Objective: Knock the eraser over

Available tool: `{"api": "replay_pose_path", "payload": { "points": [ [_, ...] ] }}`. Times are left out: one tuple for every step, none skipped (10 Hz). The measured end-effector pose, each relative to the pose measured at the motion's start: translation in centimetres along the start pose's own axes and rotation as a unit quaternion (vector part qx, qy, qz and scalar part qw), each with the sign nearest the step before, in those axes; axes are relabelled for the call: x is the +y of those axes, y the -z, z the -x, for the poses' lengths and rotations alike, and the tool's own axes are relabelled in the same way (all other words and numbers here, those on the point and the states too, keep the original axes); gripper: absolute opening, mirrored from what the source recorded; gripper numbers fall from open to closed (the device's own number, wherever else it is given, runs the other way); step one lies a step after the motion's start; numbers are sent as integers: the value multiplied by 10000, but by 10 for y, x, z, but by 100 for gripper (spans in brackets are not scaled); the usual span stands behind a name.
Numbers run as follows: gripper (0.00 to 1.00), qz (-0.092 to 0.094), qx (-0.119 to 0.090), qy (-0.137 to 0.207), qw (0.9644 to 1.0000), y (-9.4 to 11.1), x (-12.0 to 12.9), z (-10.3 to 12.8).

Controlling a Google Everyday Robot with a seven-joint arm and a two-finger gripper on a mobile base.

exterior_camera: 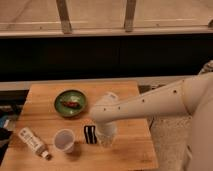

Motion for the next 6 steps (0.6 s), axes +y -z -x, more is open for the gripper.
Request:
{"api": "replay_pose_path", "payload": {
  "points": [
    [0, 6, -25, 145, 9999, 4, 15, 8],
    [0, 20, -39, 248, 9997, 6, 25, 13],
    [0, 77, -78, 392, 9992, 11, 41, 23],
    [0, 118, -124, 454, 9988, 15, 49, 29],
    [0, 72, -330, 521, 9981, 22, 57, 39],
    [0, 43, -643, 506, 9966, 27, 62, 49]
  ]
}}
